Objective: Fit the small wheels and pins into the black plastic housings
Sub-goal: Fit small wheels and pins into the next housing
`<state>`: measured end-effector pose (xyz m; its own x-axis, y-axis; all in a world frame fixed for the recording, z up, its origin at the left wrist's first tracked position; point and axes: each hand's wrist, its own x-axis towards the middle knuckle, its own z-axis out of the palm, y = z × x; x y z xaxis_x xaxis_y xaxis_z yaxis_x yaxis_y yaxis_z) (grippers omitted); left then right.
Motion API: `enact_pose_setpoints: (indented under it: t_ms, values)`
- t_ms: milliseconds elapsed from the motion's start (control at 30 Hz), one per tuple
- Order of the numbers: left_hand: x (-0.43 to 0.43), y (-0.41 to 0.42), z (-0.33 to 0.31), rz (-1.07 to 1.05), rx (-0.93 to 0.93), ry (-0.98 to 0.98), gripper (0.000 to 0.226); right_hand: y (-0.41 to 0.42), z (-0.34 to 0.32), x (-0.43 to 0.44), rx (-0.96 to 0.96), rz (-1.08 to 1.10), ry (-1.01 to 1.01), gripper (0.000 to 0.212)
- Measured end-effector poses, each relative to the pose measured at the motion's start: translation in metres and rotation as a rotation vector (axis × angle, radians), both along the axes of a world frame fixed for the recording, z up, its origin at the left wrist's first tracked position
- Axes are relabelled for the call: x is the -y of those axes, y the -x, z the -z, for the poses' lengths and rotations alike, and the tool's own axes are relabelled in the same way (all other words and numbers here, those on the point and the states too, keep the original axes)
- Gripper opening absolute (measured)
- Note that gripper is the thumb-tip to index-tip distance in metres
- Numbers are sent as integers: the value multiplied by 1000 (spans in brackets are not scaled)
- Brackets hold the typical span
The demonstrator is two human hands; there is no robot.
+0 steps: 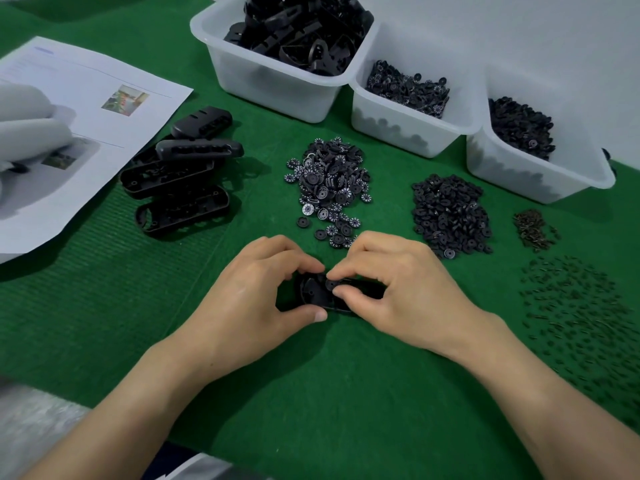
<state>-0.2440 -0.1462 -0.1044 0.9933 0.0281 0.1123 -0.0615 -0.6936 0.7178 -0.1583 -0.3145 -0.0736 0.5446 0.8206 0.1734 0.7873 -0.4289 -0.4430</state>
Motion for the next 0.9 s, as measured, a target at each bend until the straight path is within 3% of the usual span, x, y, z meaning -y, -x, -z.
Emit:
enact_pose_setpoints:
  t_ms: [233,333,433,533,633,900]
  values:
    - [0,0,1,-4,-6,-1,43,-3,0,-4,193,-89,91,7]
    - [-1,0,1,2,-13,-4,43,-9,-2,-1,36,-25,52,13]
    - [-1,0,1,6,-18,-2,43,-24,2,2,3,222,-67,9]
    - [-2,0,0,11,-27,3,42,-35,10,3,4,396,45,12]
    - [-2,0,0,11,-32,6,42,-35,13,-1,-11,393,114,17]
    - [-2,0,-1,10,-43,9,42,-35,9,-1,-92,369,77,9]
